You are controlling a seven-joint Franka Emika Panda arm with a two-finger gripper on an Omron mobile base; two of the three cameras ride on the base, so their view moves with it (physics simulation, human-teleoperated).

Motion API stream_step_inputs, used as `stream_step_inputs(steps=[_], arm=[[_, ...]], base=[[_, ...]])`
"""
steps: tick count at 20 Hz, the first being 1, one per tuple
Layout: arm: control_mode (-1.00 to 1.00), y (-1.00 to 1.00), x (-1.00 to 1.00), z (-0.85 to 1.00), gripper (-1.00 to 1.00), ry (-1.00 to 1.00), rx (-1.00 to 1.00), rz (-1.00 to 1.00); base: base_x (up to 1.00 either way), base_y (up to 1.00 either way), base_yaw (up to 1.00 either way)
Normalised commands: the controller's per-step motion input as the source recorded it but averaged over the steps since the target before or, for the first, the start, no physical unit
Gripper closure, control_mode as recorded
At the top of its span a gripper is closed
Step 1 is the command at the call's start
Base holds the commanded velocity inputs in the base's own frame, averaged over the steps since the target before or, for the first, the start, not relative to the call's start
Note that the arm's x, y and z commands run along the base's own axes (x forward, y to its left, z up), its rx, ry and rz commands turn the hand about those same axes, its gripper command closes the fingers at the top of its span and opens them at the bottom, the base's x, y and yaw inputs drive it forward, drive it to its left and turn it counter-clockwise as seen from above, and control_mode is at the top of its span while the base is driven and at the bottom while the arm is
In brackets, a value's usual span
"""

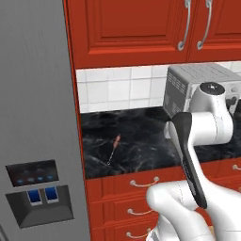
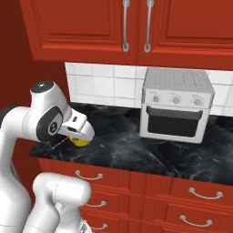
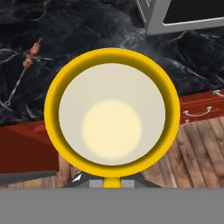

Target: Pick the mug from the counter and place it inside the microwave. Then close the microwave.

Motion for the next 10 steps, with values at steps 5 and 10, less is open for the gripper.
stream_step_inputs(steps=[5, 10], arm=[[1.0, 0.0, 0.0, 0.0, 1.0, 0.0, 0.0, 0.0], [1.0, 0.0, 0.0, 0.0, 1.0, 0.0, 0.0, 0.0]], base=[[-0.71, 0.02, 0.0], [-0.83, -0.03, -0.07]])
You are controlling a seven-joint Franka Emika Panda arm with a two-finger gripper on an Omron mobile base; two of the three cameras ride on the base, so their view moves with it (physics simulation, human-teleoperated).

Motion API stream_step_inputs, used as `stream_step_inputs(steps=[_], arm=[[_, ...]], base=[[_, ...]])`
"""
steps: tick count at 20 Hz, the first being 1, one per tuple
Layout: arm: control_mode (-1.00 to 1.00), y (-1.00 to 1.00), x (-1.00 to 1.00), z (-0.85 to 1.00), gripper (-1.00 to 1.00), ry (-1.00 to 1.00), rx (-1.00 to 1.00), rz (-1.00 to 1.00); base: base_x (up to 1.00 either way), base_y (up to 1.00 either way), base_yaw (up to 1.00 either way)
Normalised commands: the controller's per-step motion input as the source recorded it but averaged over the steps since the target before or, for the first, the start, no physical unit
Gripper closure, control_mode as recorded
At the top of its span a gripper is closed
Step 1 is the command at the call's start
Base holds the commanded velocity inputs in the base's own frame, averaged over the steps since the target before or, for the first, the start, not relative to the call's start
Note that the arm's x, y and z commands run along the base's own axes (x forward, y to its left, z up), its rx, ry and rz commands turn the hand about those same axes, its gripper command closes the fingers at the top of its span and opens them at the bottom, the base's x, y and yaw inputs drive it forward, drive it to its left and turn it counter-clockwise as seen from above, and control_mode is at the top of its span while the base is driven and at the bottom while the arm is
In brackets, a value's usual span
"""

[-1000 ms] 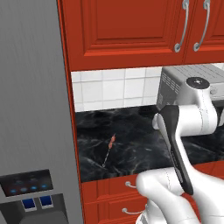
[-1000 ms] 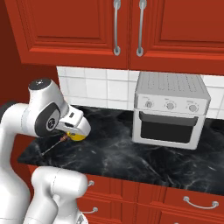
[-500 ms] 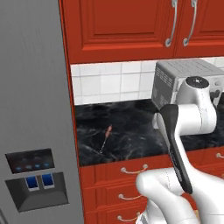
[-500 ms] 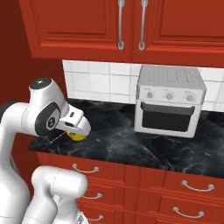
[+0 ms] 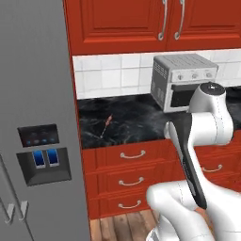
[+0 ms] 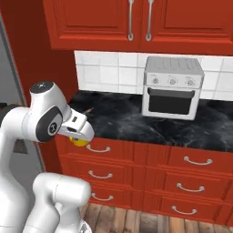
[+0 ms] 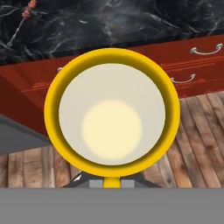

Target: Pick the mug from the counter and place it inside the microwave. Then close the microwave.

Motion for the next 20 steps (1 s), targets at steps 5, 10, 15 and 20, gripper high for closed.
stream_step_inputs(steps=[5, 10, 15, 20], arm=[[1.0, 0.0, 0.0, 0.0, 1.0, 0.0, 0.0, 0.0], [1.0, 0.0, 0.0, 0.0, 1.0, 0.0, 0.0, 0.0], [1.0, 0.0, 0.0, 0.0, 1.0, 0.0, 0.0, 0.0], [1.0, 0.0, 0.0, 0.0, 1.0, 0.0, 0.0, 0.0]], base=[[-0.59, -0.29, -0.27], [-0.33, -0.2, -0.31], [-0.39, -0.05, -0.3], [-0.84, 0.33, -0.24]])
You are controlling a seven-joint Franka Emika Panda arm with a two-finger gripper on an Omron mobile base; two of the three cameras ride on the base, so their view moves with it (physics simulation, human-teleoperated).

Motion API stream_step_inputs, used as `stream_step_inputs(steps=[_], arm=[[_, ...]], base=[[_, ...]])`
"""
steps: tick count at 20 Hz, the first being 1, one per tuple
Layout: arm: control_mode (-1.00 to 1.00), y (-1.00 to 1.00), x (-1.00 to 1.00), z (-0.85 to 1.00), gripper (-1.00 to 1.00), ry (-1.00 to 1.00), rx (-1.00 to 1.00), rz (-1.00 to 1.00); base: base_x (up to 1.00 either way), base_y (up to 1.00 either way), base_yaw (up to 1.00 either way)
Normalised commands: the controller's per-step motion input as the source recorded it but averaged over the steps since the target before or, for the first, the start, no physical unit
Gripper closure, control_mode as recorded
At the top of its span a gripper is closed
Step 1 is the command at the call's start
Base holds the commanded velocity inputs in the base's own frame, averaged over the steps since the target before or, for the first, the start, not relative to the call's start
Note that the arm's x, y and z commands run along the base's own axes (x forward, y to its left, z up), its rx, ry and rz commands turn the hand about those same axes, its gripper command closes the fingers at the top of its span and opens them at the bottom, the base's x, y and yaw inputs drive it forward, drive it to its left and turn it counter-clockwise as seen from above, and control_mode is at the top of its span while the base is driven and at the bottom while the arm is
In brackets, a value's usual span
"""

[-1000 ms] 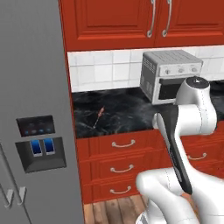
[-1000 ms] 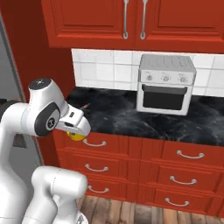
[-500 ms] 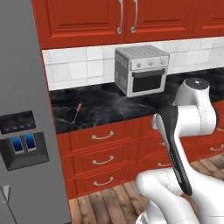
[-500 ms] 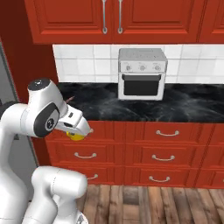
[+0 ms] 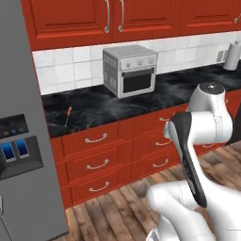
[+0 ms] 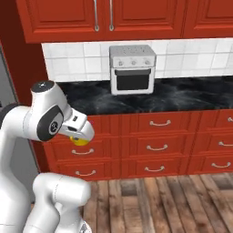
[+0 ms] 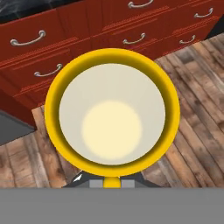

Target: Pick the mug from the counter and place it inside the microwave. Then close the microwave.

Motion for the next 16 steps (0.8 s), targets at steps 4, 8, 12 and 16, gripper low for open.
stream_step_inputs(steps=[4, 8, 12, 16], arm=[[1.0, 0.0, 0.0, 0.0, 1.0, 0.0, 0.0, 0.0], [1.0, 0.0, 0.0, 0.0, 1.0, 0.0, 0.0, 0.0], [1.0, 0.0, 0.0, 0.0, 1.0, 0.0, 0.0, 0.0], [1.0, 0.0, 0.0, 0.0, 1.0, 0.0, 0.0, 0.0]], base=[[-0.99, 0.66, -0.19], [-0.84, 0.99, -0.13], [-0.62, 1.0, -0.11], [-0.49, 1.0, -0.06]])
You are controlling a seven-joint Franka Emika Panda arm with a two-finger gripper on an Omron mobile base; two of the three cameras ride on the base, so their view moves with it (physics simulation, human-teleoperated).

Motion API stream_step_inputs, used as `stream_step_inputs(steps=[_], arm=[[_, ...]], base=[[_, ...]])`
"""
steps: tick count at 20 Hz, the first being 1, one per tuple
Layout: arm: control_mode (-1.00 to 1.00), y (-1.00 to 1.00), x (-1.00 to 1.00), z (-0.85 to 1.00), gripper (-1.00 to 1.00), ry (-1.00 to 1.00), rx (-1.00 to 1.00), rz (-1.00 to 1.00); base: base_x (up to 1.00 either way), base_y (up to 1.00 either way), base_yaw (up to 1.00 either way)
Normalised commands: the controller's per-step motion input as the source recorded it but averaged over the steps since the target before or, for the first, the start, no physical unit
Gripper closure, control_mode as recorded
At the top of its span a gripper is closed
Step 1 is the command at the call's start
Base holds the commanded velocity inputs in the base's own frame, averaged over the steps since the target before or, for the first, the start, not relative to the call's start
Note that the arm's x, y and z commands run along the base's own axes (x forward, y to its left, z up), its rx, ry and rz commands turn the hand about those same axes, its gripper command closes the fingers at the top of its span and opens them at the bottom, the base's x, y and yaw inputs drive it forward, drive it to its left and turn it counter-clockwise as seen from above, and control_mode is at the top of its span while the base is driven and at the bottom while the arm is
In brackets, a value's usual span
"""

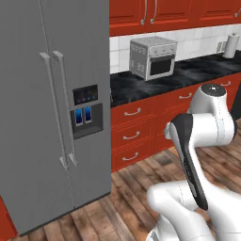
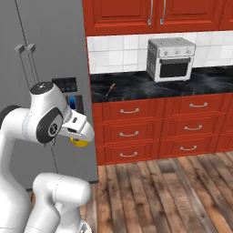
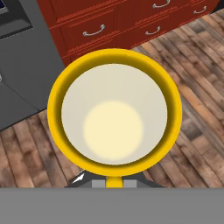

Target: Pick the mug from the counter and place it inside the microwave. Then close the microwave.

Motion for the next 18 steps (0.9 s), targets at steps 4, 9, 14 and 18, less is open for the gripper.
stream_step_inputs(steps=[4, 9, 14, 18], arm=[[1.0, 0.0, 0.0, 0.0, 1.0, 0.0, 0.0, 0.0], [1.0, 0.0, 0.0, 0.0, 1.0, 0.0, 0.0, 0.0], [1.0, 0.0, 0.0, 0.0, 1.0, 0.0, 0.0, 0.0], [1.0, 0.0, 0.0, 0.0, 1.0, 0.0, 0.0, 0.0]], base=[[-0.36, 1.0, -0.02], [-0.25, 1.0, 0.0], [-0.14, 1.0, 0.01], [0.06, 0.69, 0.14]])
